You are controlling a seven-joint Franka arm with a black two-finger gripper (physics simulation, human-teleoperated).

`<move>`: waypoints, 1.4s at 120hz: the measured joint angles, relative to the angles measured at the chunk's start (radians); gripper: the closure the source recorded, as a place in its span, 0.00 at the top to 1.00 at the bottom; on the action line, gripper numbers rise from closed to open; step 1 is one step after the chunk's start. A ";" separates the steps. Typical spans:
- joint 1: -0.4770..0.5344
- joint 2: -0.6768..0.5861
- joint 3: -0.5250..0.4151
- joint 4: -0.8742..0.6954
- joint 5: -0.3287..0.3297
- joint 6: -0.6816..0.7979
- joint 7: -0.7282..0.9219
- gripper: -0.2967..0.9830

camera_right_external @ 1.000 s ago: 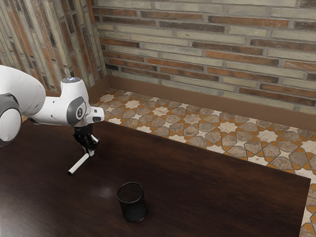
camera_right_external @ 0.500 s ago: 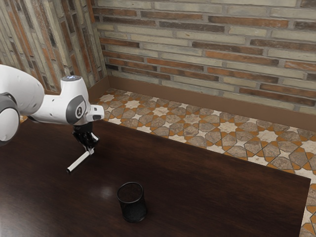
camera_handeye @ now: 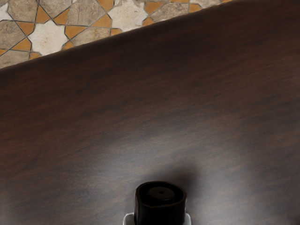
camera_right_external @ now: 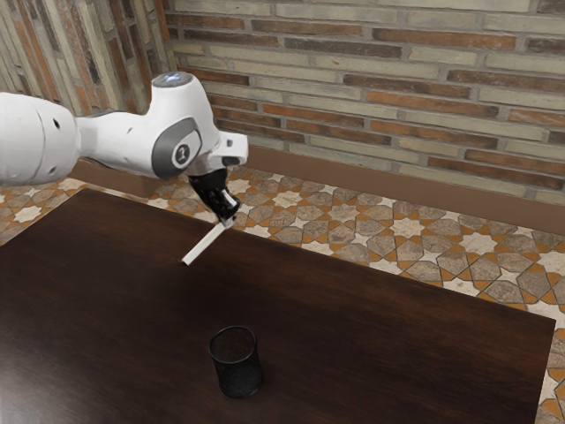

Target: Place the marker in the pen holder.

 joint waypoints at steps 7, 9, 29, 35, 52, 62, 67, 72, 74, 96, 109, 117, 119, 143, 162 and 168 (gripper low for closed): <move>-0.034 0.003 -0.017 0.018 -0.003 -0.001 -0.002 0.15; -0.043 0.004 -0.019 0.020 -0.007 -0.001 -0.002 0.15; -0.136 -0.001 -0.027 -0.004 -0.049 0.023 -0.006 0.15; -0.164 -0.006 -0.027 -0.014 -0.057 0.041 -0.007 0.15; -0.218 -0.110 -0.027 -0.163 -0.065 0.139 -0.010 0.15; -0.236 -0.205 -0.025 -0.275 -0.067 0.226 -0.009 0.15; -0.248 -0.257 -0.021 -0.325 -0.067 0.270 -0.006 0.15; -0.245 -0.304 -0.032 -0.372 -0.068 0.315 -0.003 0.15; -0.247 -0.323 -0.032 -0.391 -0.068 0.332 -0.002 0.15; -0.277 -0.521 -0.029 -0.603 -0.079 0.495 0.022 0.15; -0.289 -0.596 -0.028 -0.688 -0.084 0.554 0.042 0.15; -0.295 -0.636 -0.028 -0.729 -0.087 0.576 0.055 0.15; -0.298 -0.645 -0.027 -0.739 -0.087 0.580 0.058 0.15; -0.358 -0.669 -0.022 -0.782 -0.092 0.583 0.090 0.15; -0.377 -0.610 -0.021 -0.794 -0.093 0.591 0.109 0.15; -0.377 -0.606 -0.021 -0.806 -0.094 0.597 0.115 0.15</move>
